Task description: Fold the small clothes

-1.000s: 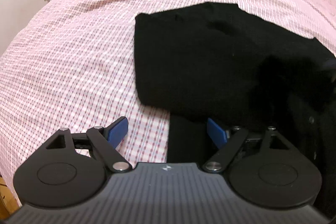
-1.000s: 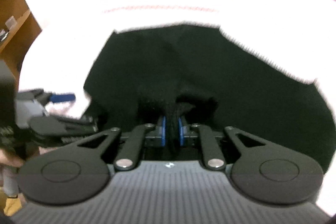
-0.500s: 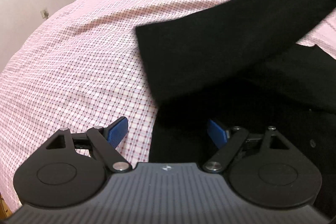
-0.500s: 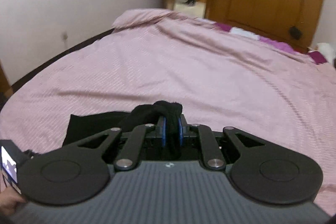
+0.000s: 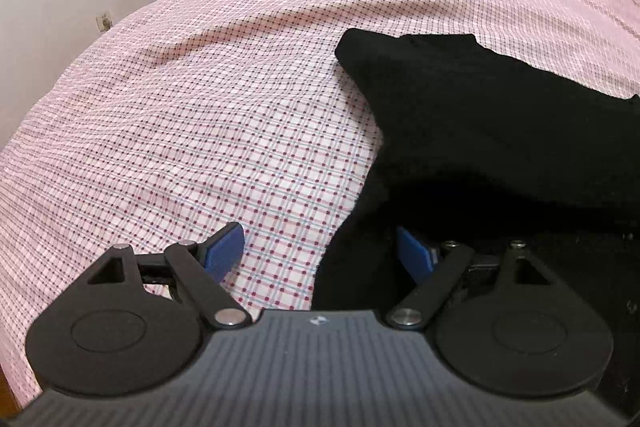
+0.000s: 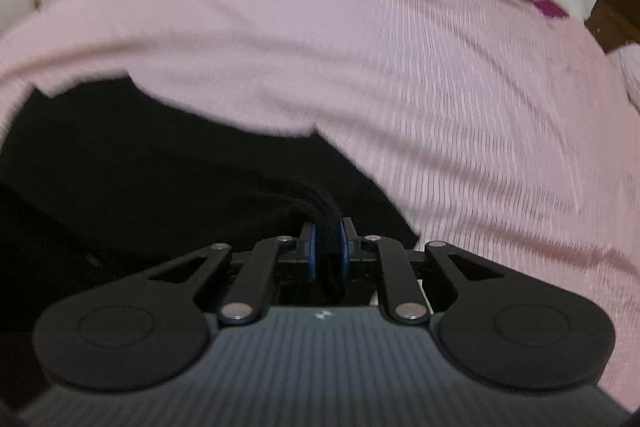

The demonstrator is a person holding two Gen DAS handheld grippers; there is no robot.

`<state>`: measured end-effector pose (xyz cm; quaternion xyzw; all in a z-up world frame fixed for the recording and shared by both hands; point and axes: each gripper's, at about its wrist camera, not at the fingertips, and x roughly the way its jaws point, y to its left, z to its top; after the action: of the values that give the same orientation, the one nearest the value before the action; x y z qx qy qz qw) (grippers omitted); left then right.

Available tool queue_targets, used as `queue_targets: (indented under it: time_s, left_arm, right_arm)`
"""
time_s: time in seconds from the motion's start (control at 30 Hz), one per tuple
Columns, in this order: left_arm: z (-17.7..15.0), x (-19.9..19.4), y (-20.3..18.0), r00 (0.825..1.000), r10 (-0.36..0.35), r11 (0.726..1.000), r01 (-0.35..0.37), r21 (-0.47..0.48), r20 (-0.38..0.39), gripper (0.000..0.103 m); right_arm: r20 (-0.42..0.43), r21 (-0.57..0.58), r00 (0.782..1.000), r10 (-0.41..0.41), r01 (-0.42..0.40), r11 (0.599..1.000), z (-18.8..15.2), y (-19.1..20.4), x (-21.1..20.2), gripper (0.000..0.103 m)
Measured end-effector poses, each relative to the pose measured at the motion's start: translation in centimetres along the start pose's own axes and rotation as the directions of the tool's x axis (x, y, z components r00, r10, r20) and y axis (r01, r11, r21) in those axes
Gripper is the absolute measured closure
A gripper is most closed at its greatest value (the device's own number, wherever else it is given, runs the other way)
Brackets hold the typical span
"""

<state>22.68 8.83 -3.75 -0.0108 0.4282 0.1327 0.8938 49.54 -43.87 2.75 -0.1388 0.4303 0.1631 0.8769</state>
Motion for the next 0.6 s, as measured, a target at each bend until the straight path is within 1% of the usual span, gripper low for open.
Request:
queue_targets:
  time_s: [0.07,0.13,0.17,0.2,0.23,0.3,0.37,0.47,0.53,0.6]
  left_arm:
    - [0.0,-0.6,-0.1,1.000,-0.008,1.000,0.008,0.013,0.005,0.017]
    - [0.0,-1.9,-0.3,0.999,-0.027,0.999,0.026,0.028,0.026,0.017]
    - [0.1,-2.7,-0.2,0.998,-0.042,0.999,0.041,0.035,0.040,0.017]
    - [0.2,-3.4,-0.2,0.997,-0.057,0.998,0.055,0.039,0.056,0.017]
    - [0.4,-4.2,-0.2,0.995,-0.070,0.997,0.067,0.044,0.073,0.017]
    - [1.0,-5.3,-0.3,0.990,-0.084,0.995,0.079,0.053,0.113,0.017]
    - [1.8,-5.5,-0.9,0.987,-0.091,0.994,0.083,0.064,0.134,0.017]
    - [2.9,-4.1,-2.1,0.989,-0.079,0.993,0.067,0.094,0.123,0.017]
    - [3.5,-2.4,-2.9,0.992,-0.061,0.993,0.050,0.107,0.107,0.017]
    - [3.7,-0.7,-3.3,0.996,-0.028,0.993,0.017,0.116,0.088,0.017]
  right_arm:
    - [-0.043,-0.021,0.999,-0.002,0.001,1.000,-1.5,-0.2,1.7,0.086]
    - [-0.058,-0.054,0.998,-0.032,0.029,0.998,-2.4,-0.2,2.4,0.076]
    - [-0.053,-0.069,0.997,-0.053,0.050,0.996,-2.8,-0.2,2.3,0.066]
    - [-0.041,-0.076,0.997,-0.073,0.069,0.995,-3.1,-0.5,2.1,0.058]
    - [-0.029,-0.073,0.996,-0.083,0.081,0.994,-3.2,-1.1,1.9,0.056]
    - [-0.012,-0.058,0.996,-0.088,0.087,0.995,-3.4,-1.9,1.0,0.055]
    - [-0.003,-0.044,0.995,-0.096,0.096,0.994,-3.5,-2.9,0.4,0.055]
    - [-0.007,-0.019,0.991,-0.133,0.133,0.991,-3.8,-4.8,0.6,0.055]
    - [-0.011,0.044,0.992,-0.127,0.127,0.991,-4.0,-6.0,0.5,0.055]
    - [-0.013,0.145,0.996,-0.085,0.086,0.986,-4.2,-7.3,0.5,0.055]
